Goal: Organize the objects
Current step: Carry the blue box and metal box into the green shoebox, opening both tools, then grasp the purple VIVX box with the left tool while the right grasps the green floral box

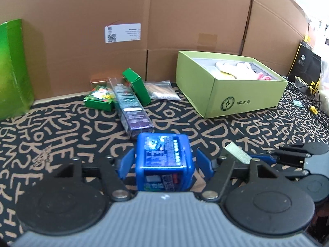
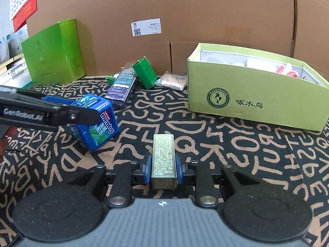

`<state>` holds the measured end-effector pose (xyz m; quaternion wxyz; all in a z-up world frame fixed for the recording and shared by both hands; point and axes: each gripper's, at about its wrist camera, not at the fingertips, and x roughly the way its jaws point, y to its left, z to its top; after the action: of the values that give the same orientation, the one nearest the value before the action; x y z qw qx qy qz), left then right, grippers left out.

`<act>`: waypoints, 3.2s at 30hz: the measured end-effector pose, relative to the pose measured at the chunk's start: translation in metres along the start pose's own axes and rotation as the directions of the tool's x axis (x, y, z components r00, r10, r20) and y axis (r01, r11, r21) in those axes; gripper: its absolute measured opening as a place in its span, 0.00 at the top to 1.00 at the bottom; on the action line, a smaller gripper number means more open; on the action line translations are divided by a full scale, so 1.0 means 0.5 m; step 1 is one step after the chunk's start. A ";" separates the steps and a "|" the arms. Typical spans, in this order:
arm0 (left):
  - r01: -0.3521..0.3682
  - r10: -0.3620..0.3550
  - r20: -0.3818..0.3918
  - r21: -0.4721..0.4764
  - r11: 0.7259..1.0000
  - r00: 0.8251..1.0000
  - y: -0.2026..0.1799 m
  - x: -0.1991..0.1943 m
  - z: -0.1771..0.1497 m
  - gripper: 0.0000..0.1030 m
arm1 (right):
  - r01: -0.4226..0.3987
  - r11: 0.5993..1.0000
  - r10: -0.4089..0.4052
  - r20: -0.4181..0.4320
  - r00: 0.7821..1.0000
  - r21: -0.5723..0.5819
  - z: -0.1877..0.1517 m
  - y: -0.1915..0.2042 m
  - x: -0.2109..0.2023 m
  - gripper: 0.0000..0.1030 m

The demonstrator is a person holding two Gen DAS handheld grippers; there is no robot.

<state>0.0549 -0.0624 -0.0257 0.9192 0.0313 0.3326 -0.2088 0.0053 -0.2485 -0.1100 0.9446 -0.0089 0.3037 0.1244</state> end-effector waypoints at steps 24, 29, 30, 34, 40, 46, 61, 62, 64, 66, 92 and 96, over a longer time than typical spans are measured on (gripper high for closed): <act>0.117 -0.123 0.100 0.061 0.991 0.987 -0.068 -0.022 0.094 0.45 | 0.062 0.996 -0.072 0.167 0.983 0.063 0.051 -0.073 -0.076 0.75; 0.149 -0.165 0.168 0.100 0.984 0.972 -0.129 -0.017 0.159 0.45 | 0.145 0.987 -0.159 0.244 0.957 0.073 0.086 -0.125 -0.113 0.75; 0.150 -0.167 0.177 0.105 0.983 0.970 -0.140 -0.011 0.172 0.45 | 0.164 0.984 -0.178 0.257 0.950 0.076 0.093 -0.136 -0.120 0.75; 0.174 -0.188 0.173 0.092 0.980 0.967 -0.179 0.031 0.219 0.45 | 0.227 0.968 -0.250 0.294 0.922 0.112 0.115 -0.187 -0.136 0.75; 0.137 -0.150 0.133 0.103 0.985 0.980 -0.240 0.128 0.273 0.45 | 0.289 0.942 -0.328 0.288 0.900 0.169 0.151 -0.275 -0.125 0.75; 0.119 -0.128 0.096 0.091 0.989 0.987 -0.279 0.215 0.300 0.45 | 0.342 0.917 -0.385 0.235 0.892 0.204 0.177 -0.347 -0.080 0.75; 0.071 -0.090 0.174 0.112 0.991 0.981 -0.278 0.273 0.278 0.00 | 0.427 0.893 -0.450 0.218 0.866 0.146 0.151 -0.384 -0.010 0.44; 0.073 -0.092 0.173 0.114 0.991 0.981 -0.278 0.271 0.276 0.00 | 0.434 0.889 -0.457 0.228 0.860 0.147 0.145 -0.378 -0.016 0.42; 0.079 -0.099 0.169 0.121 0.990 0.981 -0.279 0.266 0.278 0.00 | 0.436 0.887 -0.461 0.243 0.853 0.154 0.140 -0.374 -0.021 0.36; 0.087 -0.107 0.171 0.123 0.989 0.979 -0.276 0.252 0.277 0.00 | 0.433 0.887 -0.461 0.253 0.850 0.160 0.139 -0.367 -0.030 0.34; -0.107 0.126 0.086 -0.197 0.975 0.988 0.032 0.064 0.074 0.00 | 0.158 0.980 -0.184 0.264 0.947 0.119 0.082 -0.094 -0.030 0.22; -0.148 0.159 0.049 -0.183 0.972 0.986 0.060 0.108 0.071 0.00 | 0.129 0.986 -0.151 0.219 0.964 0.108 0.056 -0.055 -0.012 0.22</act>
<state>0.1255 -0.0617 -0.0341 0.9418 -0.0321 0.3170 -0.1073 0.0231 -0.2738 -0.0852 0.9788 0.0278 0.1982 0.0432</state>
